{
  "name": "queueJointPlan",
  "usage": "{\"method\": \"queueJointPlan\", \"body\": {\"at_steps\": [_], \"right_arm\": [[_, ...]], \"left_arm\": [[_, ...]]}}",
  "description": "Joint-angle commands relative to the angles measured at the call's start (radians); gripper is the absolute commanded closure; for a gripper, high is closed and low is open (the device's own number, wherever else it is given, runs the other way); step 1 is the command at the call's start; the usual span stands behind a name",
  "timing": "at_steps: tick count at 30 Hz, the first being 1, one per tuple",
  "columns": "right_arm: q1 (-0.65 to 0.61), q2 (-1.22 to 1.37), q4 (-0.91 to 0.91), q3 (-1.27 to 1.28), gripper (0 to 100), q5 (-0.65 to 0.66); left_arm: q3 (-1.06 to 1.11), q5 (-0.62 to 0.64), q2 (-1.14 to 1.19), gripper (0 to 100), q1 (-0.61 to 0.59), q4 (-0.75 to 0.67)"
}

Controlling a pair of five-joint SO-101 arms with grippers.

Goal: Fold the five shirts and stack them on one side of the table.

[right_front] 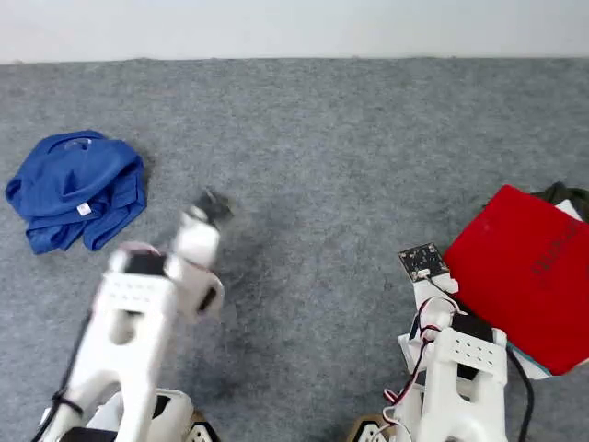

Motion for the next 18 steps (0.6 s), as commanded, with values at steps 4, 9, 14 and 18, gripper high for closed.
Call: {"method": "queueJointPlan", "body": {"at_steps": [4, 9, 14, 18], "right_arm": [[0.012, 0.01, -0.025, 0.025, 78.4, 0.014], [0.012, 0.008, -0.025, 0.025, 78.4, 0.014], [0.012, 0.008, -0.025, 0.025, 78.4, 0.014], [0.012, 0.008, -0.025, 0.025, 78.4, 0.014]], "left_arm": [[-0.568, -0.005, -0.012, 93, -0.451, 0.307], [-0.619, 0.002, 0.0, 93, -0.756, 0.026], [-0.476, 0.003, 0.167, 90, -0.825, -0.327], [-0.585, 0.031, 0.417, 78, -0.822, -0.316]]}}
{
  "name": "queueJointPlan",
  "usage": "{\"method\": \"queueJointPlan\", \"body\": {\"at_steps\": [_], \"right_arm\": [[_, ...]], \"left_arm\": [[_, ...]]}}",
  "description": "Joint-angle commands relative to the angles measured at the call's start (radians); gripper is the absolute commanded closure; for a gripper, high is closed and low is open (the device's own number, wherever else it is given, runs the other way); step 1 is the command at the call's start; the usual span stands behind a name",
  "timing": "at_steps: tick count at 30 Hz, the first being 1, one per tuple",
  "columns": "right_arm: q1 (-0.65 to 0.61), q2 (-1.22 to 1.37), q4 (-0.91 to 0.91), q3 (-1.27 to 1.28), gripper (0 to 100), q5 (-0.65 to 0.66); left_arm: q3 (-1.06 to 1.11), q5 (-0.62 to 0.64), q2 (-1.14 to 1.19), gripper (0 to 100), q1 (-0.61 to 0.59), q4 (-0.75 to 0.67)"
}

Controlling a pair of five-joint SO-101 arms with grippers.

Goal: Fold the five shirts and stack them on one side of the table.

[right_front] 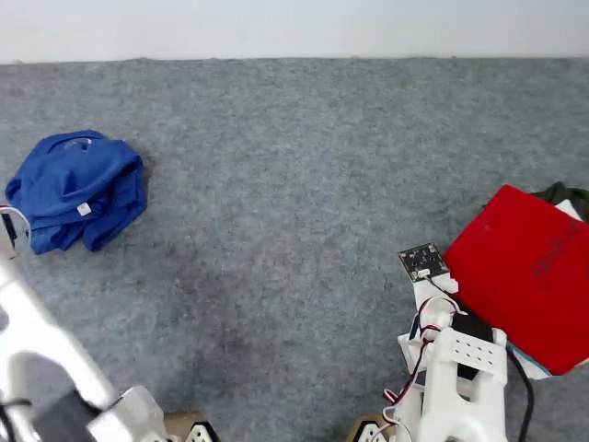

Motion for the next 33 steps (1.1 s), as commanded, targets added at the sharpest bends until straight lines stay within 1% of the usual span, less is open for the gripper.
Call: {"method": "queueJointPlan", "body": {"at_steps": [1, 3, 5, 6, 10, 15, 20, 24, 27, 29, 32, 33], "right_arm": [[0.012, 0.008, -0.025, 0.025, 78.4, 0.014], [0.012, 0.008, -0.025, 0.025, 78.4, 0.014], [0.012, 0.008, -0.025, 0.025, 78.4, 0.014], [0.012, 0.008, -0.025, 0.025, 78.4, 0.014], [0.012, 0.008, -0.025, 0.025, 78.4, 0.014], [0.012, 0.008, -0.025, 0.025, 78.4, 0.014], [0.012, 0.008, -0.025, 0.025, 78.4, 0.014], [0.012, 0.008, -0.025, 0.025, 78.4, 0.014], [0.012, 0.008, -0.025, 0.025, 78.4, 0.014], [0.012, 0.008, -0.025, 0.025, 78.4, 0.014], [0.012, 0.008, -0.025, 0.025, 78.4, 0.014], [0.012, 0.008, -0.025, 0.025, 78.4, 0.014]], "left_arm": [[-0.165, 0.071, 0.196, 77, -0.008, 0.04], [-0.348, 0.15, 0.307, 77, -0.009, 0.147], [-0.544, 0.196, 0.413, 77, -0.005, 0.249], [-0.645, 0.206, 0.471, 77, 0.008, 0.299], [-1.007, 0.178, 0.738, 77, 0.064, 0.486], [-1.397, 0.255, 1.12, 76, 0.095, 0.609], [-1.713, 0.264, 1.484, 76, 0.112, 0.671], [-1.923, 0.259, 1.7, 77, 0.103, 0.686], [-2.057, 0.259, 1.771, 77, 0.12, 0.747], [-2.074, 0.258, 1.771, 82, 0.143, 0.756], [-2.071, 0.258, 1.732, 98, 0.19, 0.736], [-2.071, 0.258, 1.717, 99, 0.206, 0.736]]}}
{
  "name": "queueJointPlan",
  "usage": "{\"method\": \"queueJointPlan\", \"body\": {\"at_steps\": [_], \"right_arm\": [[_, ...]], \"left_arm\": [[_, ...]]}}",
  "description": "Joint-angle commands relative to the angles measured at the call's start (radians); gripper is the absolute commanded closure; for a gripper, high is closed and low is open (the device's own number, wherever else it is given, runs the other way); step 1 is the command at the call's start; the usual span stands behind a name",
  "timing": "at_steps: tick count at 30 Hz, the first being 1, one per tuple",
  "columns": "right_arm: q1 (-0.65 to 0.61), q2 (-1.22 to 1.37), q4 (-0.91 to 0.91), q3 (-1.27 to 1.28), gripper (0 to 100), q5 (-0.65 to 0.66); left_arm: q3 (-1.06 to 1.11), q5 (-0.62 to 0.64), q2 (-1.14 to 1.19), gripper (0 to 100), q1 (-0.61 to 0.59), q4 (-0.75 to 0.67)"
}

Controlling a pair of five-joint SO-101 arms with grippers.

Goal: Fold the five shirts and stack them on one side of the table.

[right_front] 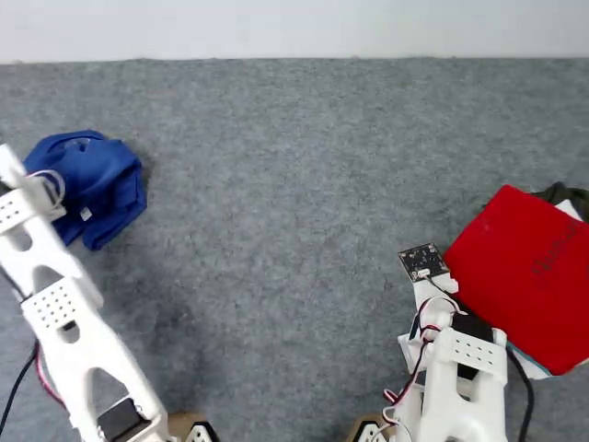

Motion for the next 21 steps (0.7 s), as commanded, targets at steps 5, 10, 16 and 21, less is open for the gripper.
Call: {"method": "queueJointPlan", "body": {"at_steps": [5, 10, 16, 21], "right_arm": [[0.012, 0.008, -0.025, 0.025, 78.4, 0.014], [0.012, 0.008, -0.027, 0.025, 78.5, 0.014], [0.012, 0.008, -0.027, 0.025, 78.5, 0.014], [0.012, 0.008, -0.027, 0.025, 78.5, 0.014]], "left_arm": [[-0.047, -0.002, -0.138, 99, 0.157, 0.041], [-0.042, -0.043, -0.313, 99, 0.321, 0.072], [-0.041, -0.153, -0.5, 99, 0.568, 0.072], [-0.041, -0.213, -0.632, 99, 0.758, 0.072]]}}
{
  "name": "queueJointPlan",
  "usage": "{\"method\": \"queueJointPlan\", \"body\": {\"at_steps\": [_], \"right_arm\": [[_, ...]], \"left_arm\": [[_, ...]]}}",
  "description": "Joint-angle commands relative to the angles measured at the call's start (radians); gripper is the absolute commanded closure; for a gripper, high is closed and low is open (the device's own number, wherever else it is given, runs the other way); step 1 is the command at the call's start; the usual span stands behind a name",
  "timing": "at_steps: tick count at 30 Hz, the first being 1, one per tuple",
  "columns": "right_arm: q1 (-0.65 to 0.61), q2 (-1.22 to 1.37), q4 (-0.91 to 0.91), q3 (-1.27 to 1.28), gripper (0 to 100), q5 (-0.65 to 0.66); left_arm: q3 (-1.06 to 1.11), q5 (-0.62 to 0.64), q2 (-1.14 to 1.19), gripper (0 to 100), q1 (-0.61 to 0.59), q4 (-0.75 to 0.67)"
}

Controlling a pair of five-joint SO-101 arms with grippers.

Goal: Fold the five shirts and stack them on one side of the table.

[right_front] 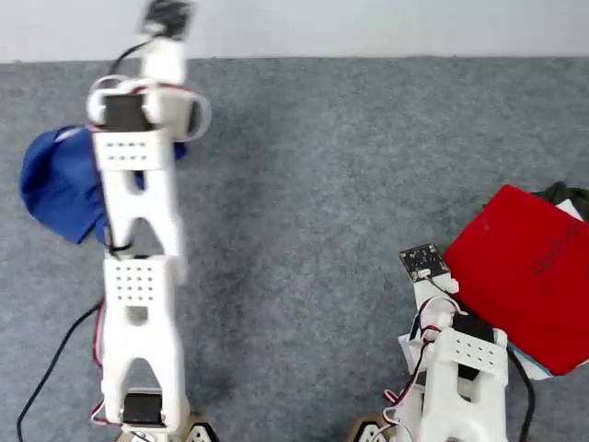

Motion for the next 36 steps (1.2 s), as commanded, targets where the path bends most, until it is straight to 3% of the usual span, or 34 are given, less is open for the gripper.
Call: {"method": "queueJointPlan", "body": {"at_steps": [1, 10, 15, 22, 29, 36], "right_arm": [[0.012, 0.008, -0.027, 0.025, 78.5, 0.014], [0.013, 0.008, -0.027, 0.025, 78.6, 0.014], [0.015, 0.008, -0.027, 0.025, 78.6, 0.014], [0.016, 0.008, -0.027, 0.025, 78.6, 0.014], [0.016, 0.008, -0.027, 0.025, 78.6, 0.014], [0.016, 0.008, -0.027, 0.025, 78.6, 0.014]], "left_arm": [[-0.045, -0.051, -0.147, 99, 0.143, 0.023], [-0.045, -0.057, -0.364, 99, 0.454, 0.023], [-0.045, -0.057, -0.505, 99, 0.543, 0.023], [-0.028, -0.057, -0.643, 99, 0.526, 0.023], [0.176, -0.057, -0.661, 99, 0.451, 0.023], [0.3, -0.055, -0.661, 99, 0.505, 0.023]]}}
